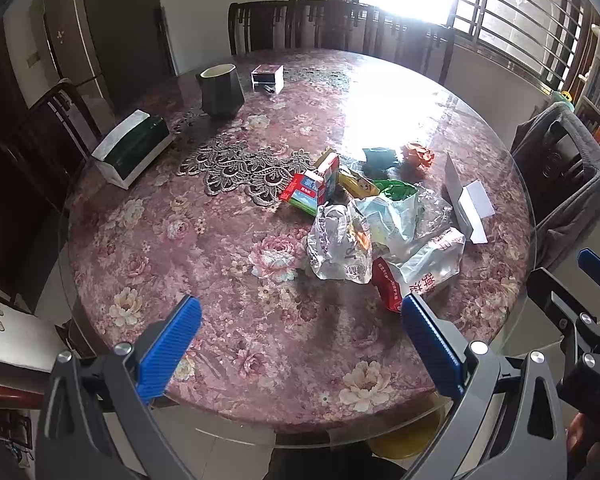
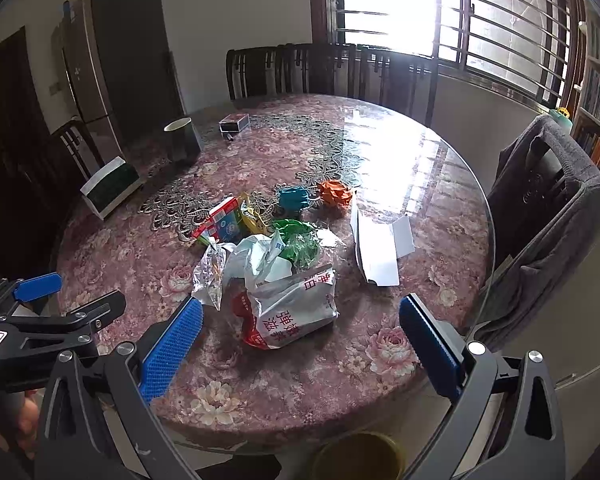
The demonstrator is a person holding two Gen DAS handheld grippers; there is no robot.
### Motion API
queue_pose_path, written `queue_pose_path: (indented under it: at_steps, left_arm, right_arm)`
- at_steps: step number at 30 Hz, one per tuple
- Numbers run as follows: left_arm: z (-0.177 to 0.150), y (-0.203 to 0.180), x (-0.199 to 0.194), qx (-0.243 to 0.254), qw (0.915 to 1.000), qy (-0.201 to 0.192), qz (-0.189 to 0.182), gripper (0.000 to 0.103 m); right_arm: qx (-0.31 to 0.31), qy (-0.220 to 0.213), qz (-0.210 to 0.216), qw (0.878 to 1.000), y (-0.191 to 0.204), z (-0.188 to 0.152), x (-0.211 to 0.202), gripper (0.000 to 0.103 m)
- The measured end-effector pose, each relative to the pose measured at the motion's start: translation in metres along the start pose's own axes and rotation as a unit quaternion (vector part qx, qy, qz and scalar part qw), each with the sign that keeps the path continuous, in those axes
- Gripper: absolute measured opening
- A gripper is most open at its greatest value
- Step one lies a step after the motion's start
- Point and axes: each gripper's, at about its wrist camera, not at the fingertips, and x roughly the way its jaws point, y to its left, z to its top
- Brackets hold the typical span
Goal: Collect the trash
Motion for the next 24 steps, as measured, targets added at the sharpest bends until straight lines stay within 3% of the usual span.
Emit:
queue_pose_path:
  at_steps: [24]
  left_arm:
    - [0.0023,-0.0047,0.0092,0.006,0.9999,0.008,-0.007,0.099]
  right_arm:
    - [0.0,0.007,-0.001,1.0,-0.001,0.001,0.007,0.095]
